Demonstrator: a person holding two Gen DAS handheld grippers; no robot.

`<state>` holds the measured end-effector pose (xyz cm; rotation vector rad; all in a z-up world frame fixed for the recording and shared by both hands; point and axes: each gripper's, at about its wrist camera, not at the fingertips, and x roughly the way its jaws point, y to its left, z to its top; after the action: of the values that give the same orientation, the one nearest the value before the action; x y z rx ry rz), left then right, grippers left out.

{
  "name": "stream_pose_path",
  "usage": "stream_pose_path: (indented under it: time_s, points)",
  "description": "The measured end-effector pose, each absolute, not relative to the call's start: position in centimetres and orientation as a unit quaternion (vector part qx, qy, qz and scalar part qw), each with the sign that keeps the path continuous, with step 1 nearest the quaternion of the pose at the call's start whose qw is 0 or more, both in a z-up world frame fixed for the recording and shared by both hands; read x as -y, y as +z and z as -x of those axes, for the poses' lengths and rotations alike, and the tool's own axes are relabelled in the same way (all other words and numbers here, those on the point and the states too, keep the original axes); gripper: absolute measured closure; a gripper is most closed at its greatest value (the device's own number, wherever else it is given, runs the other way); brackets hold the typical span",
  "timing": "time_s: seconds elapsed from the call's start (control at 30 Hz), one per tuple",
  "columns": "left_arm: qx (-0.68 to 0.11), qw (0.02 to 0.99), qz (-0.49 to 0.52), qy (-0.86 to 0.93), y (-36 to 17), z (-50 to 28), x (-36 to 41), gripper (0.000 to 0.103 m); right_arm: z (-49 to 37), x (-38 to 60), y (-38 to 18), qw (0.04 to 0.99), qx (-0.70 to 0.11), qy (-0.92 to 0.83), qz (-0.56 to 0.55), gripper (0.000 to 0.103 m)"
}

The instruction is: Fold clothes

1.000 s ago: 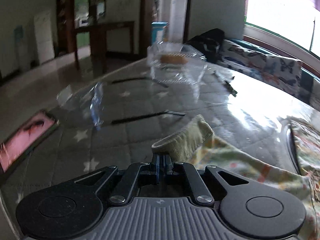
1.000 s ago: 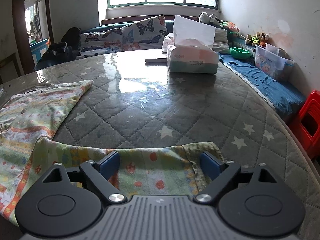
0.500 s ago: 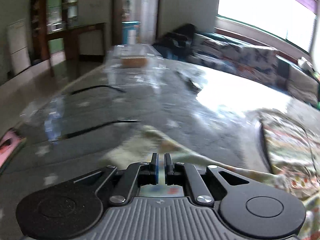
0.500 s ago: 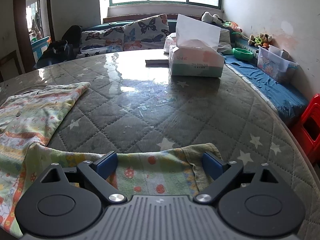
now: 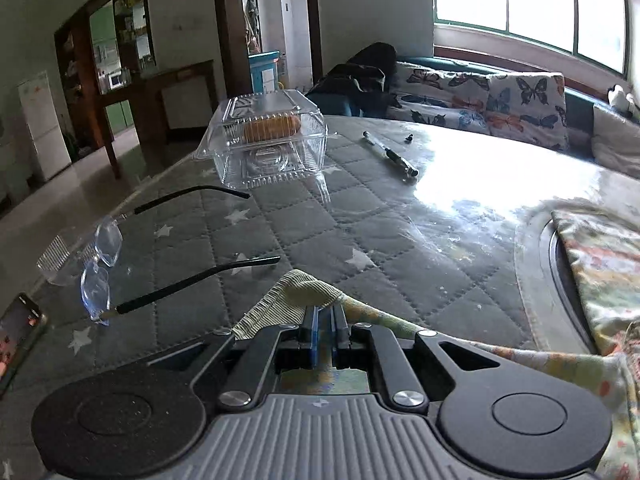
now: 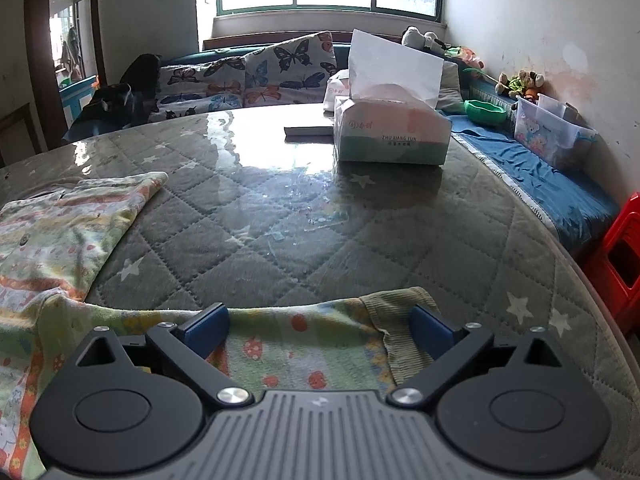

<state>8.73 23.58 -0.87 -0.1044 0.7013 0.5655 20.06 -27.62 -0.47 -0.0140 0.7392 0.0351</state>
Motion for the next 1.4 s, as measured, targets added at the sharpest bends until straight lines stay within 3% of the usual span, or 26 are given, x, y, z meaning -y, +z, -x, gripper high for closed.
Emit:
stream_pose_path:
  time_s: [0.27, 0.63, 0.83, 0.9, 1.07, 1.4]
  points:
    - [-0.343, 0.905, 0.078, 0.240, 1.1, -8.3, -21.5, 0.094, -18.9, 27.2, 1.1, 0.936, -0.351, 0.021, 0.012, 0.005]
    - [-0.346, 0.937, 0.035, 0.042, 2.0, -8.2, -9.9, 0.093, -15.2, 19.7, 3.4, 0.927, -0.337, 0.156, 0.047, 0.007]
    - [-0.352, 0.936, 0.031, 0.011, 1.0, -9.5, -7.4, 0.093, -14.7, 15.3, 3.6, 0.916, -0.336, 0.210, 0.061, 0.024]
    - [-0.359, 0.933, 0.027, 0.011, 0.3, -9.7, -7.2, 0.093, -15.0, 14.5, 3.3, 0.914, -0.338, 0.216, 0.060, 0.039]
    - [-0.365, 0.931, 0.019, 0.016, -0.9, -9.6, -7.6, 0.093, -15.7, 13.2, 2.7, 0.913, -0.336, 0.223, 0.058, 0.056]
    - [-0.362, 0.932, 0.026, 0.004, -0.1, -8.6, -7.2, 0.093, -16.3, 12.6, 1.7, 0.909, -0.350, 0.215, 0.077, 0.061]
